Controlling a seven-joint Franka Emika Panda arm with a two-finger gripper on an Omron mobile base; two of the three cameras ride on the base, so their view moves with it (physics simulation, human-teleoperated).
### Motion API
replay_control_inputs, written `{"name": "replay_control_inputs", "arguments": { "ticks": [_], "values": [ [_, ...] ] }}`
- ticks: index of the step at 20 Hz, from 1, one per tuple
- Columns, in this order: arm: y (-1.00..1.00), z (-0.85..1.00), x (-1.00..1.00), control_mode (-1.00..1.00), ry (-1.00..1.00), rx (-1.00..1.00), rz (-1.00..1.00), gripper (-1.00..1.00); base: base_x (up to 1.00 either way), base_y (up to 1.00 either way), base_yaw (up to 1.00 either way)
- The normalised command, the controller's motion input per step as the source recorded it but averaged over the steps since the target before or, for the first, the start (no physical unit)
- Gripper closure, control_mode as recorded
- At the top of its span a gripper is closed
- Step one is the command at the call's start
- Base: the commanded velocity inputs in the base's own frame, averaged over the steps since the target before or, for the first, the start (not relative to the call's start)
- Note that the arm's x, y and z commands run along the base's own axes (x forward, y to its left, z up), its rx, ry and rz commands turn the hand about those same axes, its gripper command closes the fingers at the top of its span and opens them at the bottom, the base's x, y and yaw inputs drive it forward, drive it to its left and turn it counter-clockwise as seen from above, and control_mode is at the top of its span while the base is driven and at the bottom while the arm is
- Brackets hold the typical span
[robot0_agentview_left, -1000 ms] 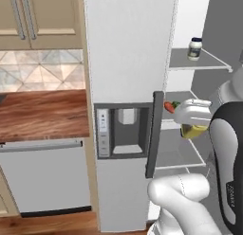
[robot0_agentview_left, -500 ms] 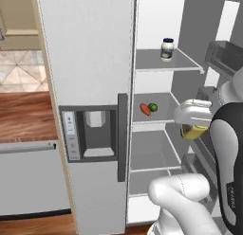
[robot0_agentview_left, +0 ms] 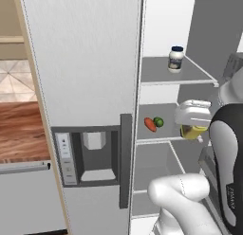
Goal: Place the mustard and mayonnaise from the counter to the top shelf of the fridge. If the existing items in the fridge are on the top shelf, move them to other shelves.
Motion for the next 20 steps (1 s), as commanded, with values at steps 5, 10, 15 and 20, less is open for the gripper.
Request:
{"name": "replay_control_inputs", "arguments": {
  "ticks": [5, 10, 15, 20],
  "values": [
    [-0.14, 0.25, 0.25, -1.0, -0.11, 0.0, 0.0, 1.0, 0.11, -0.02, 0.0],
    [-0.18, 0.66, 0.3, -1.0, -0.23, 0.0, 0.0, 1.0, 0.0, 0.0, 0.0],
    [-0.33, 0.32, 0.74, -1.0, -0.08, 0.0, -0.01, 1.0, 0.0, 0.0, 0.0],
    [-0.55, 0.01, 0.75, -1.0, 0.16, 0.0, -0.01, 1.0, 0.0, 0.0, 0.0]
  ]
}}
